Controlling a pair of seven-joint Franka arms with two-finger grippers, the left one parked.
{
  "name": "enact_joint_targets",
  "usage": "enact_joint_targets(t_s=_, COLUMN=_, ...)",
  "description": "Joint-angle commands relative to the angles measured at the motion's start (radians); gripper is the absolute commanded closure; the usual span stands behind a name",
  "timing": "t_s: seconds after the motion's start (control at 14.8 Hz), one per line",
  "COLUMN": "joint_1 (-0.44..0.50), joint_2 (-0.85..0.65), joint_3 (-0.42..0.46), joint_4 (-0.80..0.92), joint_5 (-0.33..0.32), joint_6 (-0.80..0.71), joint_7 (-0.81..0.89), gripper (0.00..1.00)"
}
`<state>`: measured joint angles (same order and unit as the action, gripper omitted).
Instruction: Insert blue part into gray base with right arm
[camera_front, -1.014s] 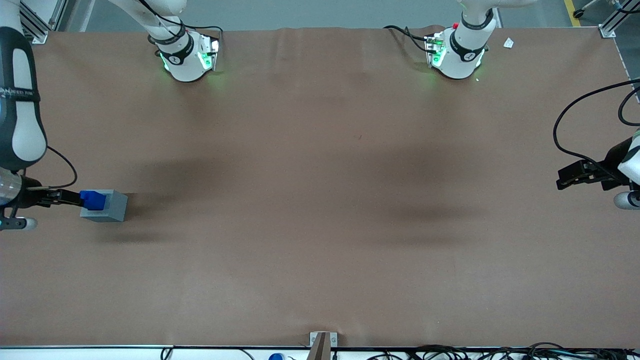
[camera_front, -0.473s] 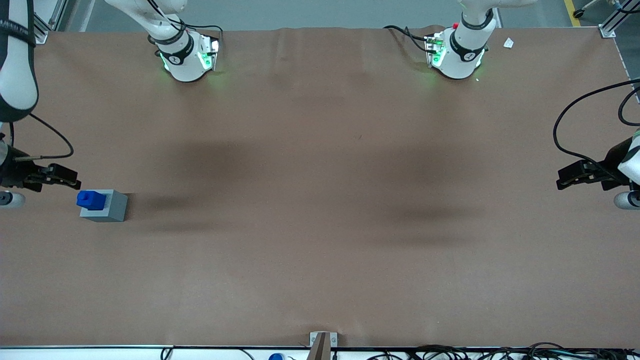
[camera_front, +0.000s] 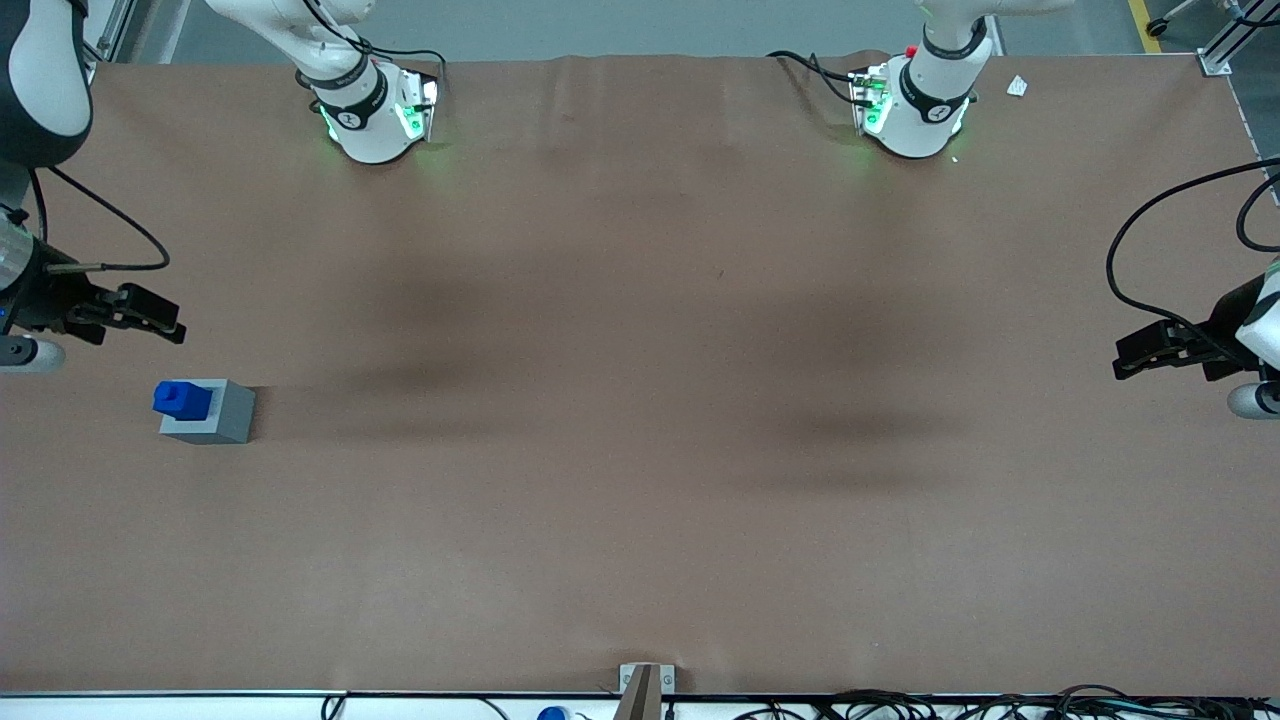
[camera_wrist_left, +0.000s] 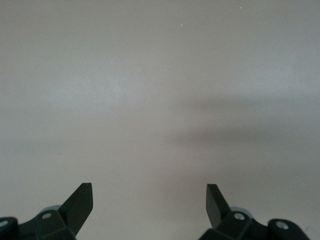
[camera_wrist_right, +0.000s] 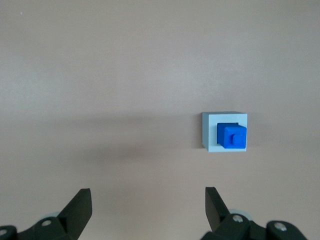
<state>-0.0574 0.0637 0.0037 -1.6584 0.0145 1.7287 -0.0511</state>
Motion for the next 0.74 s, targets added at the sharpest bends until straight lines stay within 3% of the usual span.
enact_joint_targets(t_s=0.0, joint_1=0.008, joint_2=-0.047, joint_3=-0.004, joint_4=-0.014, joint_5=0.005, joint_6=-0.029, joint_7=0.002, gripper=0.00)
enact_joint_targets(t_s=0.27, joint_1=0.014, joint_2=-0.044, joint_3=-0.008, joint_4=0.118, joint_5=0.001, joint_6=-0.162, joint_7=0.045, gripper=0.00)
enact_joint_targets(t_s=0.68, joint_1=0.016, joint_2=-0.044, joint_3=-0.007, joint_4=0.129, joint_5=-0.002, joint_6=-0.176, joint_7=0.076, gripper=0.00)
